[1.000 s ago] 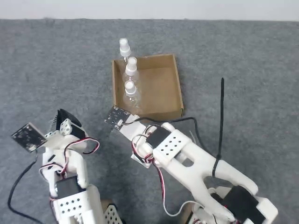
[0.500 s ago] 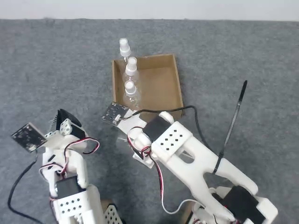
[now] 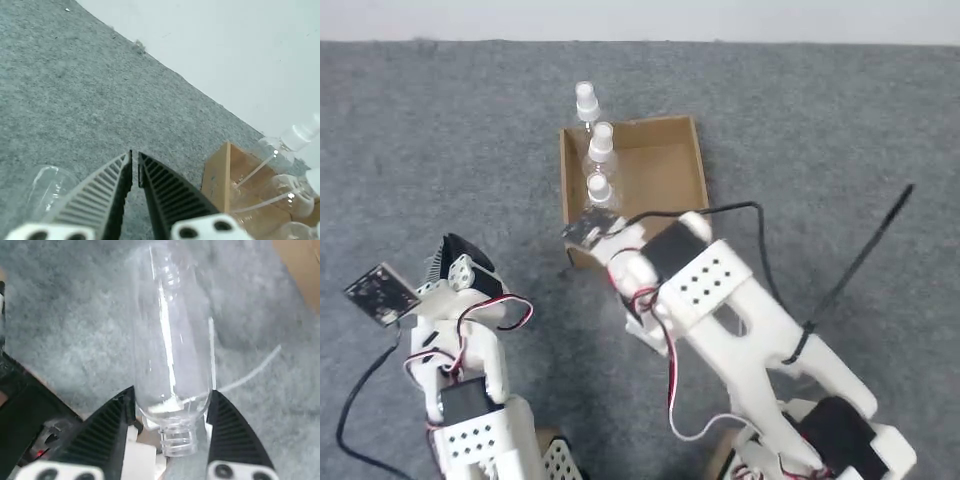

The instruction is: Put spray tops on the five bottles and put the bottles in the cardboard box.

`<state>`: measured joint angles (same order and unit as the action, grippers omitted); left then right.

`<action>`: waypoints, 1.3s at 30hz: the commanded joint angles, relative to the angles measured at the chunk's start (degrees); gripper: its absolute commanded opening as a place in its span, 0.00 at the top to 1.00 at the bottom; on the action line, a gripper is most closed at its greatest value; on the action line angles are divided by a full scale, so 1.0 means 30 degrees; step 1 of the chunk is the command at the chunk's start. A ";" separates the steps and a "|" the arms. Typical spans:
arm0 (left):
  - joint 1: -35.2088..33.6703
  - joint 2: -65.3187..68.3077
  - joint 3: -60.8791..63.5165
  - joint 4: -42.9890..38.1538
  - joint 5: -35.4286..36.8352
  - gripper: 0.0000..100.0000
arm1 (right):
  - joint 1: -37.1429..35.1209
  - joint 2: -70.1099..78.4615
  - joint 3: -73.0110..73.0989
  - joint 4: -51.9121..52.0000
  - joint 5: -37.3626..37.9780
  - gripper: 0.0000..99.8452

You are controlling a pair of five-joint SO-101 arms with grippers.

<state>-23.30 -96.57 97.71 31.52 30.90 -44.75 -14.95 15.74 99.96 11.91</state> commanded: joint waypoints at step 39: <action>-0.0088 -0.0234 -0.0249 -0.0352 -0.0176 0.99 | 1.5223 0.0103 -0.1319 0.1070 0.6271 0.86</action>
<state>-23.30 -96.57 97.71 31.52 30.90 -0.62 -14.33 14.95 100.57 28.88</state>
